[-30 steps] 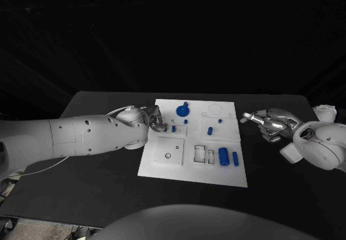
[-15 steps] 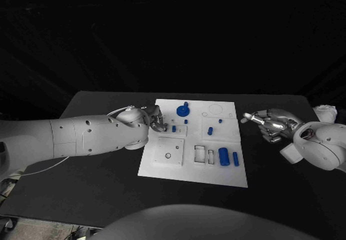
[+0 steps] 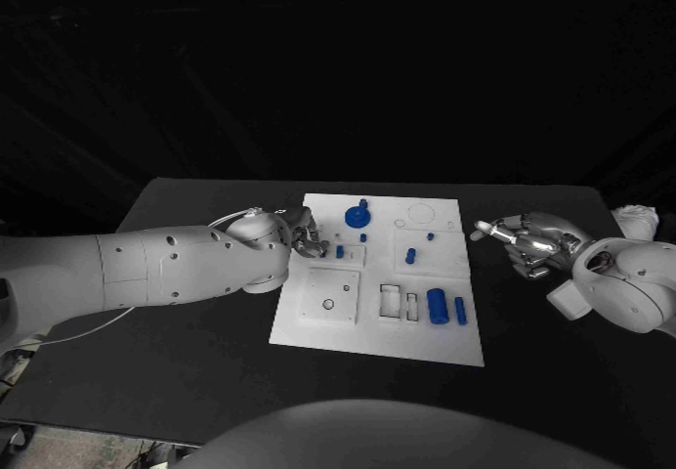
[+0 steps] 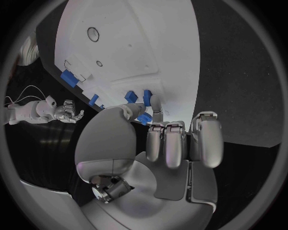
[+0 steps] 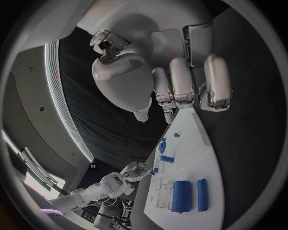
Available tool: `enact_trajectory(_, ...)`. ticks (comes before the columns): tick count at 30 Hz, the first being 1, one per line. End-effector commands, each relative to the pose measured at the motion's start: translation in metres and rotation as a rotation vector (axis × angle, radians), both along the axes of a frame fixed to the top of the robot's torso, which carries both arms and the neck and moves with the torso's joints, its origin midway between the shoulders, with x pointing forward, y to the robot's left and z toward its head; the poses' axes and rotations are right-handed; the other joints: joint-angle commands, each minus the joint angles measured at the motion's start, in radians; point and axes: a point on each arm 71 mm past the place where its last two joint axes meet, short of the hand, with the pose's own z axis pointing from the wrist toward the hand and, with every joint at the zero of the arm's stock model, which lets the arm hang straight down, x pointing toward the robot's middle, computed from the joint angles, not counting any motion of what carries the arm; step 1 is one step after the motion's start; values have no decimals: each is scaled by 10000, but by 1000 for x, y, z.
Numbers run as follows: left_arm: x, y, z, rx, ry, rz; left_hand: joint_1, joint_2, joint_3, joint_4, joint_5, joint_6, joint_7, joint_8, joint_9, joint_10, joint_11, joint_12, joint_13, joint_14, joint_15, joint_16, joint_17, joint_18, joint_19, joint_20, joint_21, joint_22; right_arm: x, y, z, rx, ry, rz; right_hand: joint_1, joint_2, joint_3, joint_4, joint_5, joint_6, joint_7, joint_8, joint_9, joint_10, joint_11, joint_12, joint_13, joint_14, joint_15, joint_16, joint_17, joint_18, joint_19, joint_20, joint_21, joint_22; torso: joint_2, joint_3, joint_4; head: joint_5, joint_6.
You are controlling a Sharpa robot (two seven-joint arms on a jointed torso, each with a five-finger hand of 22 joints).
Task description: Assemble the parts on the task board
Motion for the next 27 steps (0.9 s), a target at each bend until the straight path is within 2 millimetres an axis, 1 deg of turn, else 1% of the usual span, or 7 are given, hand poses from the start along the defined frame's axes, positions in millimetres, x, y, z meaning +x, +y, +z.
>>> enact_trajectory(1, -2, -2, -2, -3, 203, -195, -187, -9, -205, 3, -156, 56, 47, -67, -64, 1059, 95, 2, 2630, 1050, 98, 25, 2634, 14, 468, 92, -41, 2123, 0, 2, 0, 41, -25, 173, 77, -12, 46, -11, 50, 72, -6, -44, -12, 1062, -116, -67, 1309, 1061, -67, 34, 2635, 63, -55, -37, -52, 2158, -1, 2, 1, 8, 0)
enact_trajectory(5, -3, -2, -1, -88, 176, -219, -249, 0, -311, 3, -227, 86, 45, -90, -92, 1059, 98, 2, 2630, 1050, 100, 25, 2634, 10, 477, 93, -27, 2131, 0, 2, 0, 41, -21, 178, 77, -12, 46, -11, 50, 72, -6, -44, -12, 1062, -116, -67, 1309, 1061, -67, 34, 2635, 63, -55, -37, -52, 2158, 0, 0, -1, 9, 0)
enact_trajectory(11, -4, -2, -1, -140, 189, -235, -256, 0, -327, 2, -237, 97, 41, -89, -94, 1059, 99, 2, 2630, 1050, 99, 25, 2634, 11, 476, 93, -30, 2130, 0, 2, -1, 35, -9, 176, 77, -12, 46, -11, 50, 72, -6, -44, -12, 1062, -116, -67, 1309, 1061, -67, 34, 2635, 63, -55, -37, -52, 2158, -3, 0, -4, 20, 0)
enact_trajectory(16, -4, -2, -1, -119, 222, -210, -251, 7, -337, -2, -237, 109, 35, -89, -98, 1059, 96, 2, 2630, 1050, 99, 25, 2634, 12, 475, 93, -33, 2130, -1, 2, -1, 30, 2, 169, 77, -12, 46, -11, 50, 72, -6, -44, -12, 1062, -116, -67, 1309, 1061, -67, 34, 2635, 63, -55, -37, -52, 2158, 3, 0, -4, 0, 0)
enact_trajectory(18, -4, -2, -1, -110, 233, -203, -231, 21, -334, -9, -216, 114, 27, -93, -103, 1059, 90, 2, 2630, 1050, 97, 25, 2634, 11, 477, 93, -31, 2132, -1, 1, -1, 27, 7, 163, 77, -12, 46, -11, 50, 72, -6, -44, -12, 1062, -116, -67, 1309, 1061, -67, 34, 2635, 63, -55, -37, -52, 2158, 2, 0, -3, -9, 0)
enact_trajectory(23, -4, -1, -2, -92, 264, -208, 65, 4, -188, -40, 44, 134, -13, -131, -135, 1059, 55, 2, 2630, 1050, 70, 25, 2634, 12, 483, 73, -35, 2139, -1, 1, -1, 23, 16, 157, 77, -12, 46, -11, 50, 72, -6, -44, -12, 1062, -116, -67, 1309, 1061, -67, 34, 2635, 63, -55, -37, -52, 2158, 2, 1, -3, -6, 0)
enact_trajectory(27, -4, -2, -2, -70, 306, -222, 263, -80, 51, -55, 57, 156, -31, -136, -140, 1059, 36, 2, 2630, 1050, 54, 25, 2634, 12, 487, 57, -41, 2144, -1, 1, -1, 25, 21, 164, 77, -12, 46, -11, 50, 72, -6, -44, -12, 1062, -116, -67, 1309, 1061, -67, 34, 2635, 63, -55, -37, -52, 2158, 1, -1, -4, -5, 0)
